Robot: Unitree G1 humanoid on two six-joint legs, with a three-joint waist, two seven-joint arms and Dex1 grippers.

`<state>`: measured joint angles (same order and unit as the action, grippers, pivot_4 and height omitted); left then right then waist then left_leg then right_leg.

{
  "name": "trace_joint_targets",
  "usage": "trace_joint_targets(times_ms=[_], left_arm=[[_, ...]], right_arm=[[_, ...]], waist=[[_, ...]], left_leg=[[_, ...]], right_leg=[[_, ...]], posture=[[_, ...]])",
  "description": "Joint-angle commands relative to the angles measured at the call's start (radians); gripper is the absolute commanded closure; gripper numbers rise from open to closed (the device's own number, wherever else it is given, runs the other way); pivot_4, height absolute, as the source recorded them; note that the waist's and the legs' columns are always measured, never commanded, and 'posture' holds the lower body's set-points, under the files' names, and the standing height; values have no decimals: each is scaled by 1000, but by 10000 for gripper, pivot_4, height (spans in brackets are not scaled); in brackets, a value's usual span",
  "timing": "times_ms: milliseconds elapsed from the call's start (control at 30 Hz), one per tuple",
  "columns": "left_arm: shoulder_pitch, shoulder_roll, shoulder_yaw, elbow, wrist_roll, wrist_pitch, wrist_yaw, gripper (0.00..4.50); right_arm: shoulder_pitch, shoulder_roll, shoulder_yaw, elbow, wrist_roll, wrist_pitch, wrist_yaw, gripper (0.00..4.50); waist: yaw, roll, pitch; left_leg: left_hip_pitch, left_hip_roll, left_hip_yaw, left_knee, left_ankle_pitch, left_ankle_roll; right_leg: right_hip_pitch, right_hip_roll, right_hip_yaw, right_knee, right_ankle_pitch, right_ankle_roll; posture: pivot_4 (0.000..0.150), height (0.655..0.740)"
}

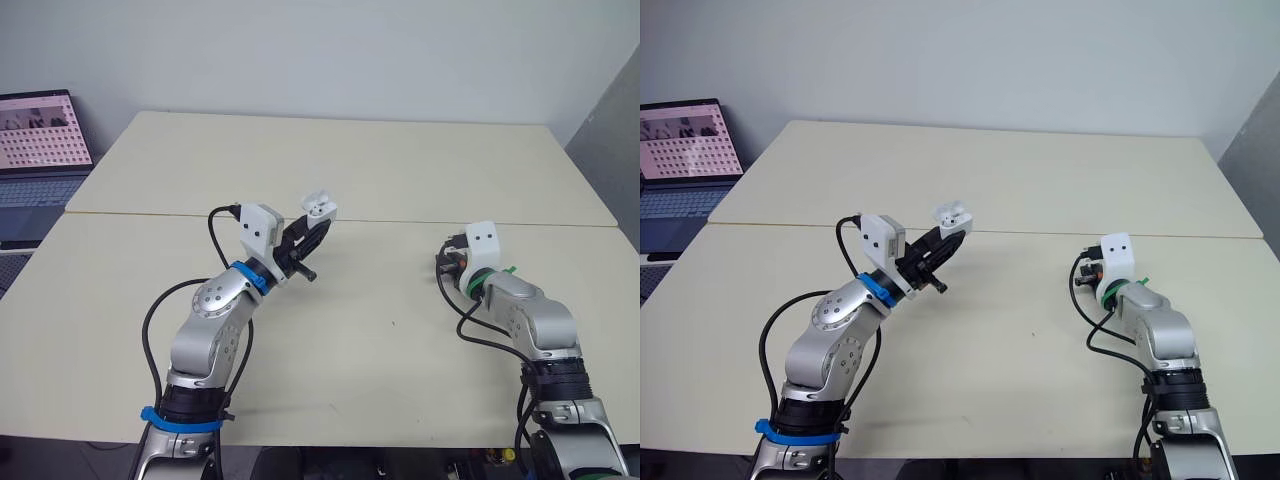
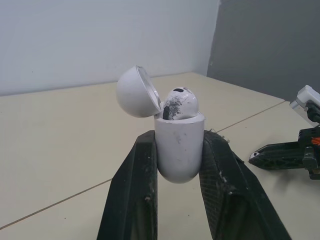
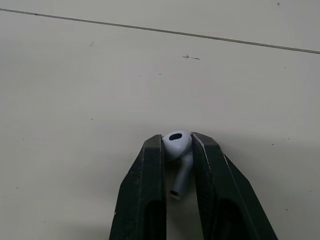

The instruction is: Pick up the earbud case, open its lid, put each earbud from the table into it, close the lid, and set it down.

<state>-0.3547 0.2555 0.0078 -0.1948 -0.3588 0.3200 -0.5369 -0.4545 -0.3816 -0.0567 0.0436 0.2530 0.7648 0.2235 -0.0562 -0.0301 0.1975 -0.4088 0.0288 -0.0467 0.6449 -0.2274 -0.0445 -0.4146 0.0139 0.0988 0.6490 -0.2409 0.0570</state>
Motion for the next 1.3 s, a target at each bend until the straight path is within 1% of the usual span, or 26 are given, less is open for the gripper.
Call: trace_joint_targets(times_ms=[33, 67, 133, 167, 200, 233, 267, 333, 367, 433, 500, 567, 700, 800, 867, 933, 1100, 1300], left_arm=[[-16, -10, -2, -43, -20, -10, -1, 37441], [-15, -12, -3, -45, -19, -10, 0, 37441], [-11, -15, -5, -44, -17, -14, 0, 37441], [-8, -17, -6, -43, -16, -17, -1, 37441], [-7, -19, -7, -41, -14, -19, -1, 37441], [-1, -21, -8, -42, -14, -22, -2, 37441], [4, -22, -9, -44, -14, -24, -3, 37441], [12, -26, -11, -45, -12, -29, -6, 37441], [15, -28, -12, -46, -11, -30, -5, 37441], [23, -31, -13, -46, -7, -35, -3, 37441], [33, -34, -10, -51, -4, -39, 3, 37441], [42, -35, -7, -58, -3, -41, 9, 37441], [61, -35, -3, -71, -1, -44, 18, 37441], [73, -34, -2, -84, -2, -40, 25, 37441], [78, -33, -2, -90, -3, -38, 30, 37441], [82, -32, -3, -95, -5, -34, 33, 37441], [83, -31, -4, -96, -6, -31, 34, 37441], [71, -40, -15, -90, -7, -28, 37, 37441]], right_arm=[[-6, -42, -13, 6, -7, 8, 46, 41149], [-6, -66, -8, -1, 1, 13, 84, 41149], [-8, -161, 30, -39, 35, 30, 242, 41149], [-7, -241, 69, -69, 46, 17, 366, 41149], [-7, -297, 97, -86, 52, 5, 450, 41149], [6, -411, 147, -105, 48, -36, 605, 41149], [20, -523, 190, -99, 23, -102, 744, 41149], [41, -699, 266, -37, -55, -280, 944, 41149], [44, -752, 293, 8, -91, -359, 1005, 41149], [33, -817, 337, 110, -161, -489, 1091, 41149], [3, -838, 370, 215, -231, -614, 1145, 41149], [-31, -824, 383, 291, -268, -677, 1174, 41149], [-78, -774, 389, 414, -316, -733, 1182, 41149], [-74, -765, 383, 463, -336, -753, 1187, 41149], [-64, -766, 380, 478, -345, -747, 1194, 33850], [-53, -772, 380, 496, -364, -768, 1187, 28381], [-46, -774, 368, 508, -388, -797, 1183, 28381], [-34, -762, 348, 480, -391, -770, 1174, 28381]], waist=[[0, 0, 0], [1, 0, 0], [3, 0, 0], [4, 0, 0], [5, 0, 0], [5, 1, 0], [7, 2, 1], [8, 3, 1], [8, 2, 1], [7, 2, 1], [2, 2, 1], [-6, 3, 1], [-8, 3, 1], [-5, 2, 1], [-3, 0, 0], [-1, 0, 0], [1, -1, -1], [2, -1, -1]], left_leg=[[0, 0, 0, 0, 0, 0], [0, 0, 0, 0, 0, 0], [0, 0, 0, 0, 0, 0], [0, -1, 0, 0, 0, 0], [0, -1, 0, 0, 0, 0], [0, -1, 0, 0, 0, 0], [0, -1, 0, -1, 0, 0], [0, -2, 0, -1, 0, 0], [0, -1, 0, -1, 0, 0], [1, 0, 1, -1, 0, 0], [3, 0, 2, -1, 0, 0], [8, 0, 5, -1, 0, 0], [11, 0, 6, 0, 0, 0], [11, 0, 6, 1, 0, 0], [11, 0, 6, 2, 0, 0], [11, -1, 6, 2, 0, 0], [11, -1, 6, 2, 0, 0], [11, -1, 6, 2, 0, 0]], right_leg=[[0, 0, 0, 0, 0, 0], [0, 0, 0, 0, 0, 0], [0, 0, 0, 0, 0, 0], [0, 0, 0, -1, 0, 0], [0, -1, 0, -1, 0, 0], [0, -1, 0, -1, 0, 0], [0, -1, 0, -2, 0, 0], [0, -2, -1, -3, 0, 1], [0, -1, -1, -3, -1, 1], [1, -1, -1, -3, -1, 1], [2, -1, 0, -3, -1, 1], [6, -1, 2, -1, -1, 1], [7, -1, 3, 0, 0, 0], [9, -1, 4, -1, 1, 1], [10, -1, 4, -2, 2, 2], [10, -2, 5, -2, 2, 2], [10, -2, 4, -2, 2, 3], [10, -2, 5, -2, 2, 3]], posture=[[1500, 7400], [1500, 7400], [1500, 7400], [1500, 7400], [1500, 7400], [1500, 7400], [1500, 7400], [1500, 7400], [1500, 7400], [1500, 7400], [1500, 7400], [1500, 7400], [1500, 7400], [1500, 7400], [1500, 7400], [1500, 7400], [1500, 7400], [1500, 7400]])
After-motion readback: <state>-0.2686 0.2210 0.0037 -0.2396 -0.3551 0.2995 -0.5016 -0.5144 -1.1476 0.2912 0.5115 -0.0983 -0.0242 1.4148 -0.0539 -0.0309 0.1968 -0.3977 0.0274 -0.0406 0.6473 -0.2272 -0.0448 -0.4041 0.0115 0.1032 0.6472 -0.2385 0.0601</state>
